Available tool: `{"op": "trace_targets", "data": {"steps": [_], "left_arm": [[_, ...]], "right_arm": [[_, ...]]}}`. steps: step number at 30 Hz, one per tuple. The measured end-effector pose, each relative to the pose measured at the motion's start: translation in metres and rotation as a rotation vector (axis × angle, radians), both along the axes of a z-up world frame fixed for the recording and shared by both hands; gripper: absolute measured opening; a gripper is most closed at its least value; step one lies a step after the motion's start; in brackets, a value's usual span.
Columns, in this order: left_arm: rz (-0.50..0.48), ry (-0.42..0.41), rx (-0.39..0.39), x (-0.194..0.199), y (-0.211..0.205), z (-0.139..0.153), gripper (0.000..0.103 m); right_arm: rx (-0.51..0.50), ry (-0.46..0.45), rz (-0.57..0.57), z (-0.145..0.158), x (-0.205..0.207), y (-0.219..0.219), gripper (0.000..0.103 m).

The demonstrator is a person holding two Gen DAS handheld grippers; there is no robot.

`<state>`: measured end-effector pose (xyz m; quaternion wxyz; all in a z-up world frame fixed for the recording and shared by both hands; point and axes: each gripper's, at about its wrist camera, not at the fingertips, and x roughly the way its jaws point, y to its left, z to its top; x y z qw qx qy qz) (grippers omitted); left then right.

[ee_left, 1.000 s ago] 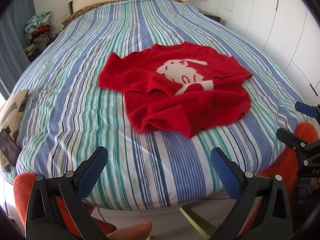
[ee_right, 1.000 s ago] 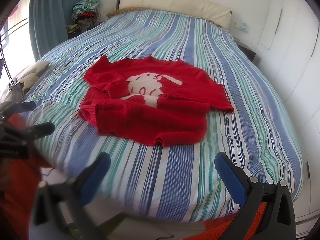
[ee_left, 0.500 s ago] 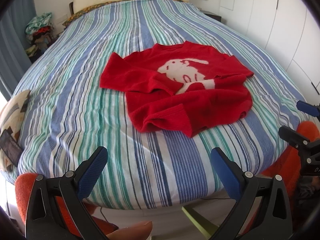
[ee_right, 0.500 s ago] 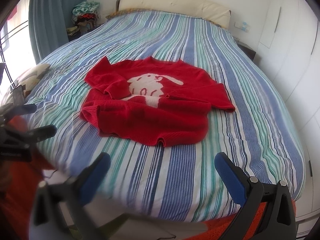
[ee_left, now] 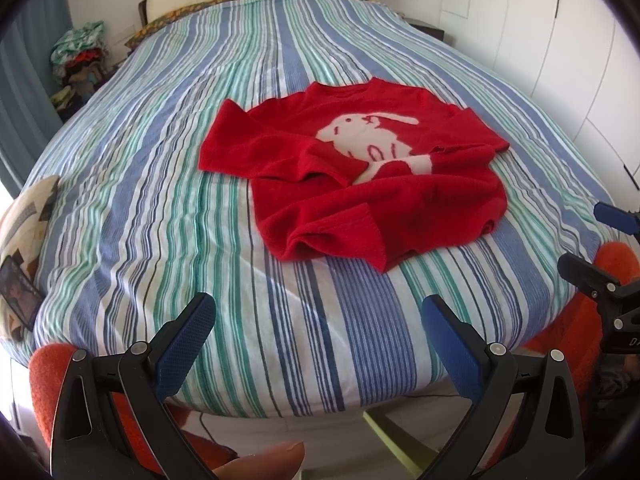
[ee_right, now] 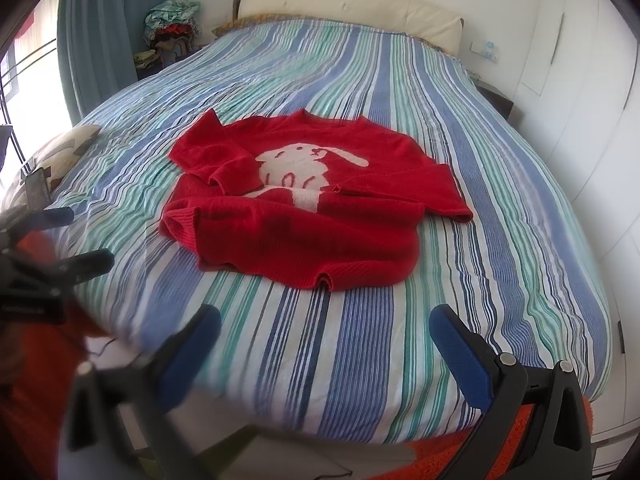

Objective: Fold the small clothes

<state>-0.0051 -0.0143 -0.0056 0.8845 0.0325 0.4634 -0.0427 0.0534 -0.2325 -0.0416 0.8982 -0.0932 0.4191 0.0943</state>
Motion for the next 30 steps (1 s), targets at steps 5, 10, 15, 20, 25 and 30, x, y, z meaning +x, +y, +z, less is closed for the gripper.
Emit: {"op": "trace_targets", "data": {"steps": [5,10,15,20,25,30], "left_arm": [[0.002,0.013,0.0,0.001,-0.001,-0.004,0.102],[0.002,0.018,-0.001,0.003,-0.001,-0.005,0.102],[0.003,0.023,0.002,0.003,-0.001,-0.007,0.102],[0.004,0.032,0.0,0.004,-0.001,-0.01,0.102],[0.012,0.039,-0.005,0.006,0.001,-0.012,0.102],[0.02,0.047,0.005,0.006,0.002,-0.015,0.102]], "right_arm": [[0.0,0.007,0.0,-0.002,0.001,0.0,0.103],[0.005,0.016,-0.006,-0.004,0.002,-0.003,0.103],[0.011,0.025,-0.009,-0.006,0.003,-0.003,0.103],[0.012,0.033,-0.009,-0.008,0.005,-0.003,0.103],[0.013,0.035,-0.01,-0.009,0.005,-0.003,0.103],[0.012,0.037,-0.008,-0.01,0.006,-0.002,0.103]]}}
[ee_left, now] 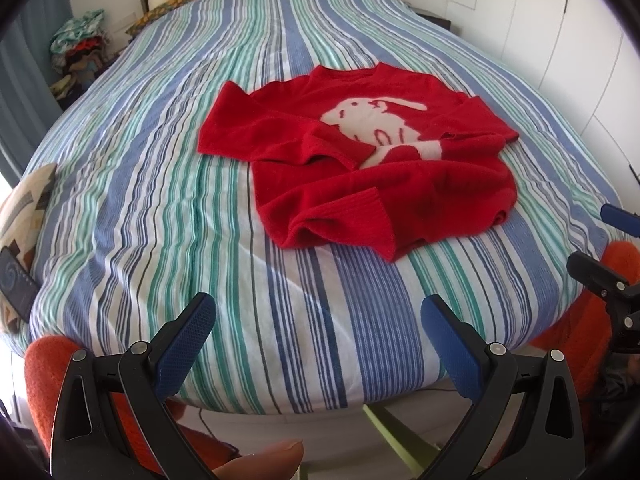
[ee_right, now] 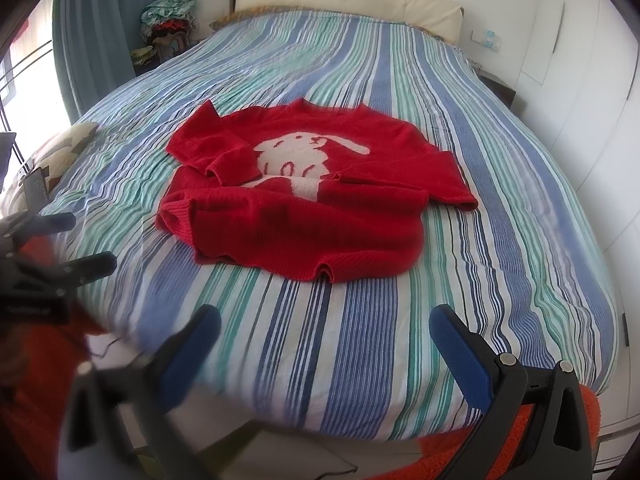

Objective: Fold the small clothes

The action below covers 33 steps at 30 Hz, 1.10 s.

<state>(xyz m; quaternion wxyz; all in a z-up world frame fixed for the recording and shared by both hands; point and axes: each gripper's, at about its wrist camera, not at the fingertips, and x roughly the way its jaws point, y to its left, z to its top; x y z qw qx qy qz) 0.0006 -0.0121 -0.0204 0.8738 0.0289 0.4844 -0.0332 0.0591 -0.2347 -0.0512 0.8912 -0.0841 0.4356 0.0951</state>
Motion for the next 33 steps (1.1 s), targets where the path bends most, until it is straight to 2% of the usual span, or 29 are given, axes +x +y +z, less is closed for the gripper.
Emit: {"op": "trace_targets", "data": {"steps": [2,4,8,11,14,18,19,20,21,22,23,24,26,28,30,32,33], "left_arm": [[0.022,0.007,-0.01,0.002,0.007,-0.002,0.102],[0.083,0.041,-0.067,0.006,0.024,-0.006,0.102],[0.178,0.136,-0.285,0.02,0.056,-0.022,0.102],[0.16,0.169,-0.43,0.037,0.056,-0.029,0.101],[0.12,0.19,-0.571,0.064,0.047,-0.034,0.101],[0.136,0.256,-0.642,0.109,0.035,-0.058,0.101],[0.155,0.278,-0.647,0.119,0.034,-0.066,0.092],[0.179,0.296,-0.628,0.125,0.032,-0.074,0.076],[0.188,0.322,-0.599,0.129,0.031,-0.08,0.018],[0.188,0.357,-0.586,0.13,0.031,-0.084,0.007],[0.185,0.358,-0.618,0.125,0.037,-0.082,0.004],[0.171,0.339,-0.637,0.117,0.044,-0.075,0.004],[0.119,0.322,-0.62,0.097,0.057,-0.058,0.004],[0.066,0.337,-0.608,0.076,0.068,-0.047,0.004],[0.022,0.379,-0.559,0.06,0.072,-0.049,0.005],[-0.002,0.415,-0.463,0.05,0.069,-0.06,0.006],[0.004,0.427,-0.408,0.047,0.068,-0.068,0.01]], "right_arm": [[0.004,0.003,-0.001,0.0,0.001,-0.001,0.103],[0.025,0.004,-0.013,0.001,0.004,-0.006,0.103],[0.155,0.025,-0.11,0.001,0.014,-0.045,0.103],[0.308,0.06,-0.2,-0.011,0.027,-0.083,0.103],[0.49,0.163,-0.224,-0.035,0.05,-0.101,0.103],[0.788,0.324,-0.18,-0.082,0.086,-0.095,0.101],[0.832,0.35,-0.19,-0.095,0.095,-0.092,0.099],[0.852,0.37,-0.215,-0.109,0.104,-0.089,0.097],[0.877,0.383,-0.228,-0.122,0.112,-0.087,0.082],[0.905,0.392,-0.238,-0.133,0.119,-0.085,0.045],[0.924,0.415,-0.249,-0.14,0.124,-0.084,0.024],[0.941,0.441,-0.251,-0.142,0.124,-0.084,0.012],[0.941,0.434,-0.194,-0.123,0.114,-0.086,0.011],[0.869,0.438,-0.117,-0.095,0.095,-0.089,0.011],[0.795,0.488,-0.072,-0.076,0.075,-0.091,0.011],[0.691,0.515,-0.037,-0.066,0.061,-0.085,0.016],[0.633,0.533,-0.038,-0.068,0.057,-0.082,0.026]]}}
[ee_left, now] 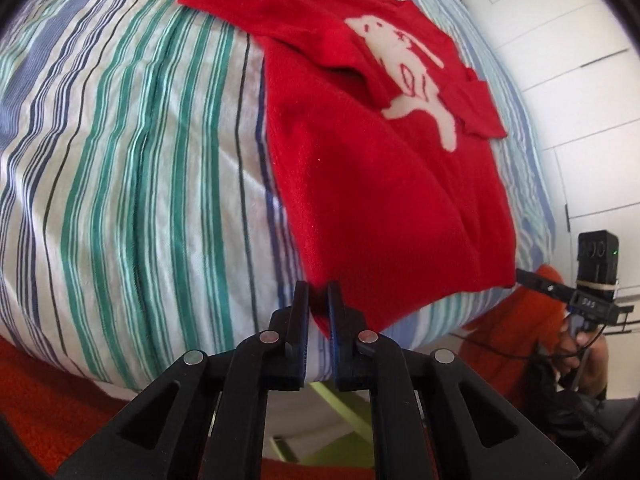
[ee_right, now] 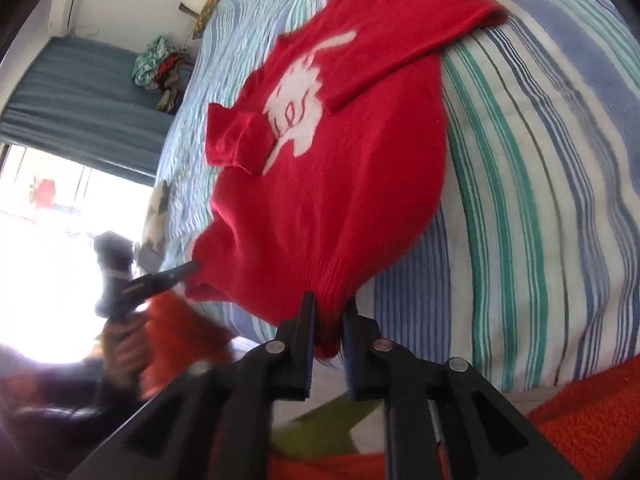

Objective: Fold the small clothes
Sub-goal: 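Grasp the sweater hem with the left gripper while the right gripper grasps the hem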

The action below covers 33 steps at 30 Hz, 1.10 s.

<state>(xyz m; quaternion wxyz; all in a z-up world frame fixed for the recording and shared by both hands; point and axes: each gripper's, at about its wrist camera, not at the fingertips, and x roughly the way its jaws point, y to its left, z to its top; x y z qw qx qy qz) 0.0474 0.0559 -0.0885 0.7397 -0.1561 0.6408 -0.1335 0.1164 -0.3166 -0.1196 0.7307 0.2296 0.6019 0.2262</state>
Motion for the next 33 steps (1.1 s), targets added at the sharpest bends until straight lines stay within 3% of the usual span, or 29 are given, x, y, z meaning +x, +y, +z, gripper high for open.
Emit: {"op": "trace_targets", "data": {"steps": [1,2,3,6,9,11,12,14,15,16,17,19,20,22,26,29,33], "left_arm": [[0.009,0.009,0.034,-0.001,0.001,-0.007,0.012],[0.029,0.009,0.028,-0.003,0.007,-0.011,0.016],[0.061,0.004,-0.008,-0.005,0.013,-0.011,0.023],[0.171,-0.026,-0.111,-0.008,0.029,-0.01,0.056],[0.163,-0.024,-0.132,-0.002,0.02,-0.02,0.06],[0.11,-0.011,-0.122,0.004,0.005,-0.025,0.06],[0.078,-0.012,-0.121,0.004,-0.002,-0.026,0.06],[0.04,-0.014,-0.112,0.004,-0.011,-0.026,0.051],[0.031,-0.004,-0.114,0.004,-0.014,-0.029,0.037],[0.028,0.013,-0.127,0.004,-0.016,-0.032,0.016],[0.028,0.038,-0.154,0.004,-0.017,-0.036,0.005],[0.036,0.044,-0.157,0.003,-0.015,-0.035,0.003],[0.032,0.032,-0.143,0.001,-0.014,-0.029,0.003],[0.042,-0.01,-0.099,-0.007,-0.006,-0.009,0.002],[0.047,-0.061,-0.006,-0.024,0.005,0.018,0.002],[0.001,-0.044,0.125,-0.023,-0.006,0.008,0.002],[-0.034,0.022,0.225,-0.01,-0.02,-0.026,0.001]], "right_arm": [[-0.033,0.023,0.016,-0.005,-0.001,0.002,0.049],[-0.041,0.04,0.021,-0.014,-0.003,0.0,0.059],[-0.03,0.047,-0.001,-0.018,-0.003,-0.006,0.062],[0.038,0.03,-0.137,-0.021,0.002,-0.036,0.062],[0.105,-0.023,-0.27,-0.03,0.019,-0.063,0.062],[0.146,0.03,-0.26,-0.054,0.038,-0.059,0.06],[0.182,0.09,-0.227,-0.068,0.045,-0.052,0.052],[0.216,0.154,-0.159,-0.082,0.047,-0.034,0.05],[0.223,0.162,-0.113,-0.083,0.045,-0.024,0.05],[0.227,0.172,-0.072,-0.083,0.042,-0.017,0.05],[0.233,0.185,-0.046,-0.082,0.039,-0.012,0.05],[0.25,0.203,-0.009,-0.086,0.034,-0.007,0.035],[0.252,0.22,0.011,-0.087,0.033,-0.003,0.008],[0.206,0.214,0.007,-0.079,0.028,-0.002,0.008],[0.048,0.129,0.001,-0.036,0.012,-0.01,0.008],[-0.109,0.105,0.035,-0.016,0.007,-0.009,0.007],[-0.251,0.152,0.072,-0.051,0.017,-0.005,0.007]]}}
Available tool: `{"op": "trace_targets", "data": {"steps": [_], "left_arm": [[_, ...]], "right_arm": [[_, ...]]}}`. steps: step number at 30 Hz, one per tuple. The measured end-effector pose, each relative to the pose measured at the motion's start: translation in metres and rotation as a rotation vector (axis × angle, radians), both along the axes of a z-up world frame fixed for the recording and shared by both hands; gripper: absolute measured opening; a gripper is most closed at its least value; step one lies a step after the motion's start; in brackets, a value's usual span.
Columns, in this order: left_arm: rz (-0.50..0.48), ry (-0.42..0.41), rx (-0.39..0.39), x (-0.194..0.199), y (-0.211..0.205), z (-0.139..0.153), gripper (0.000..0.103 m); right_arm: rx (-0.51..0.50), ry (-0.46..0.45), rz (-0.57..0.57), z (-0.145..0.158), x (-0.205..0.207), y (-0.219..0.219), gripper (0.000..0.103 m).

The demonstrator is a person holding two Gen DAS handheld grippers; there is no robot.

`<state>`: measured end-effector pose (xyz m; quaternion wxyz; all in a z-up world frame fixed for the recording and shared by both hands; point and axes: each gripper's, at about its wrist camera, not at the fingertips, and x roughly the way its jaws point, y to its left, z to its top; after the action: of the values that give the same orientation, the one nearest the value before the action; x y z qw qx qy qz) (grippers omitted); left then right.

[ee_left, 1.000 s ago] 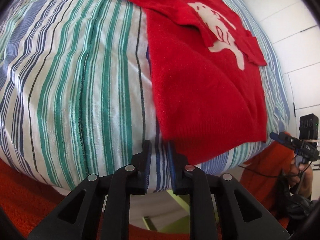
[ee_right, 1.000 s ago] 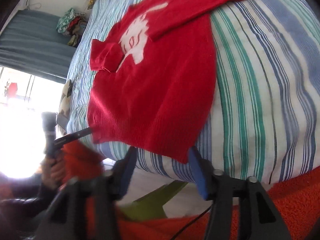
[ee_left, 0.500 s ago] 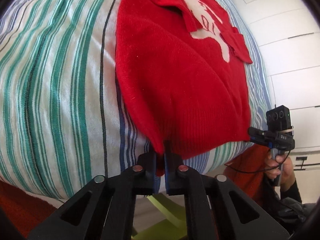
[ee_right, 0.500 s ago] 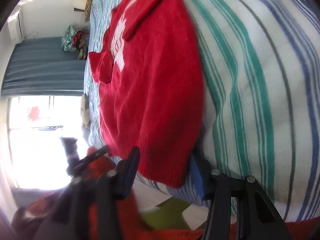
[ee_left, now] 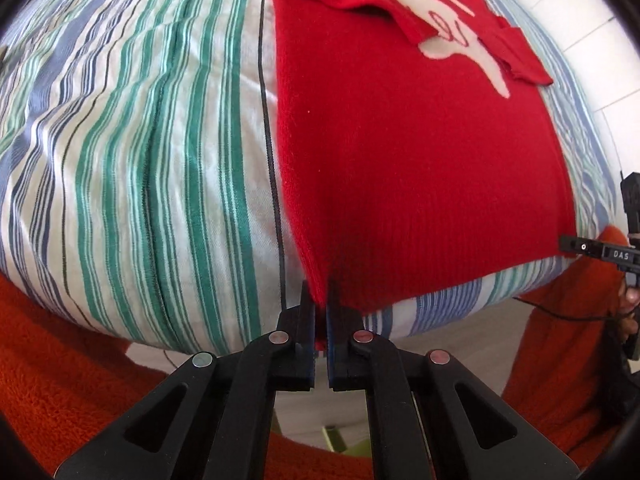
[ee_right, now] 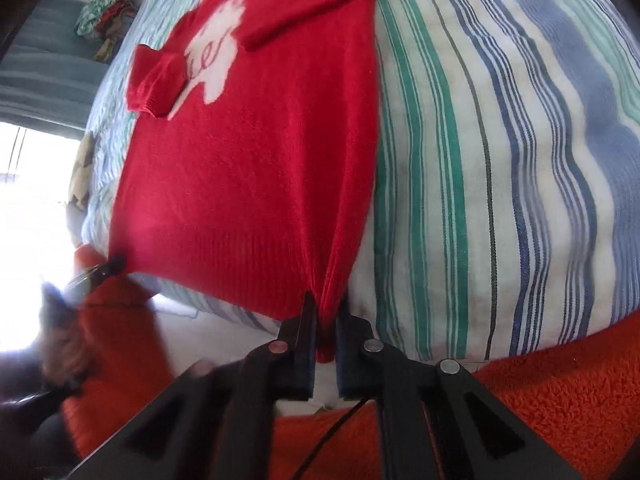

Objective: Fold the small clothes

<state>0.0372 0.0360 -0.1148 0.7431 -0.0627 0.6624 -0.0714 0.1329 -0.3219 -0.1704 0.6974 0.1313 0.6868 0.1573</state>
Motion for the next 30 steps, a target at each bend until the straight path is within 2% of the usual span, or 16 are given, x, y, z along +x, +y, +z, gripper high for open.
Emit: {"op": "trace_targets", "data": {"steps": [3,7,14,24,27,29,30], "left_arm": [[0.005,0.017,0.019,0.008,-0.001,-0.009,0.001],[0.025,0.049,0.011,0.022,-0.002,-0.024,0.002],[0.043,0.064,0.045,0.046,-0.014,-0.04,0.002],[0.056,0.04,0.182,0.062,-0.052,-0.053,0.005],[0.044,0.045,0.182,0.061,-0.052,-0.053,0.006],[0.042,0.059,0.165,0.055,-0.05,-0.045,0.01],[0.047,0.071,0.158,0.055,-0.048,-0.044,0.02]], "right_arm": [[-0.025,0.03,-0.016,-0.023,0.006,-0.001,0.007],[-0.018,0.041,-0.053,-0.03,0.01,-0.004,0.007],[-0.031,0.029,-0.083,-0.033,0.0,-0.023,0.006],[-0.016,0.045,-0.109,-0.033,0.003,-0.023,0.006],[0.029,0.065,-0.14,-0.03,0.005,-0.034,0.01],[0.089,0.092,-0.18,-0.028,0.003,-0.047,0.013],[0.113,0.1,-0.195,-0.026,0.002,-0.053,0.018]]}}
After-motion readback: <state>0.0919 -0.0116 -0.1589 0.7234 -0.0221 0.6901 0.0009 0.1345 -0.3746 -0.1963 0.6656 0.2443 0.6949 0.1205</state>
